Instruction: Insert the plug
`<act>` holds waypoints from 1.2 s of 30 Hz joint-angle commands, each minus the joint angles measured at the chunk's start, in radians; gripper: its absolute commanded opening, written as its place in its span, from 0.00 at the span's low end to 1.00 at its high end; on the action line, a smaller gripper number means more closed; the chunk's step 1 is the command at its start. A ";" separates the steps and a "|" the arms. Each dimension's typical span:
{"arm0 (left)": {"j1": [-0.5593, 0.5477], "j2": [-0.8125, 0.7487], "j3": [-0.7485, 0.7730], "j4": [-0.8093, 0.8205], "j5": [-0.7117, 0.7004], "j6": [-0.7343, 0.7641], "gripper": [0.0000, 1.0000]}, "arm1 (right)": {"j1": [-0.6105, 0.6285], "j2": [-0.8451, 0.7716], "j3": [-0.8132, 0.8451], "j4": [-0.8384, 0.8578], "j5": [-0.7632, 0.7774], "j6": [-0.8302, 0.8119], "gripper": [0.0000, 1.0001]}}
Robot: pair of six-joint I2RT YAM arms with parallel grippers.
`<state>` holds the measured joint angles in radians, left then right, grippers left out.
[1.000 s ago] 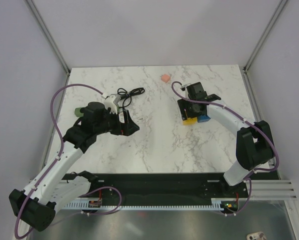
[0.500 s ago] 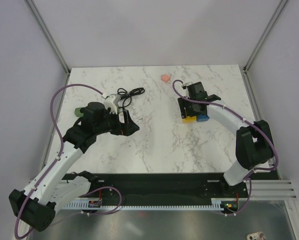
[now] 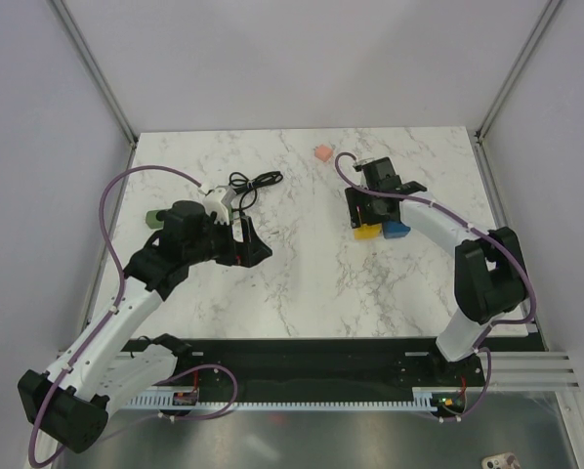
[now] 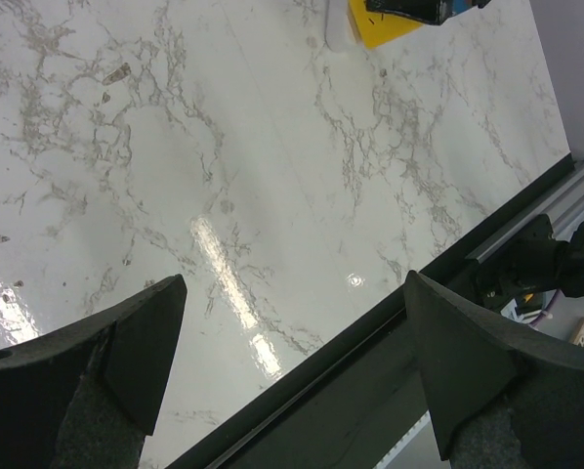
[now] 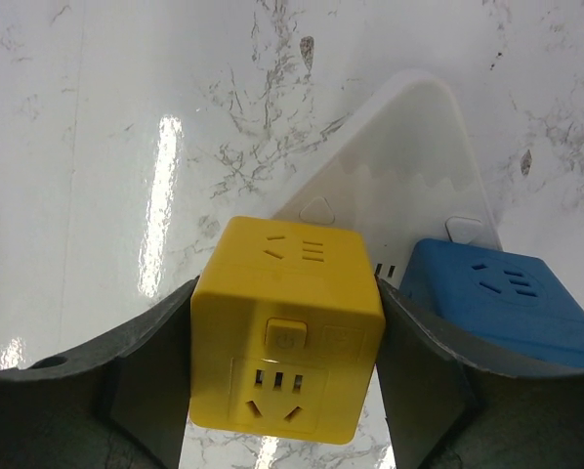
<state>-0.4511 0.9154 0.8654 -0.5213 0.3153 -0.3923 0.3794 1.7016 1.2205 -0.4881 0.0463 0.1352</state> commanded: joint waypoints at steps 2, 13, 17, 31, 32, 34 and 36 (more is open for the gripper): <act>0.002 -0.024 -0.008 0.041 -0.007 0.012 1.00 | -0.002 0.053 -0.010 0.002 0.020 0.009 0.00; 0.000 -0.016 -0.005 0.041 -0.005 0.010 1.00 | -0.002 0.015 -0.153 0.104 0.075 0.099 0.00; 0.000 -0.010 0.000 0.040 0.002 0.010 1.00 | 0.000 -0.068 -0.271 0.201 0.090 0.170 0.00; 0.000 -0.015 -0.011 0.043 -0.019 0.010 1.00 | 0.104 -0.062 -0.380 0.381 0.199 0.296 0.00; 0.002 -0.010 -0.011 0.043 -0.021 0.010 1.00 | 0.113 -0.057 -0.384 0.385 0.219 0.306 0.00; 0.000 0.002 -0.009 0.044 -0.021 0.010 1.00 | 0.145 -0.054 -0.404 0.413 0.239 0.336 0.00; 0.002 0.008 -0.006 0.043 -0.016 0.010 1.00 | 0.171 -0.060 -0.418 0.427 0.273 0.354 0.00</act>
<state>-0.4511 0.9169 0.8604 -0.5205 0.3141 -0.3923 0.5007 1.5848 0.8722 0.0227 0.3443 0.3950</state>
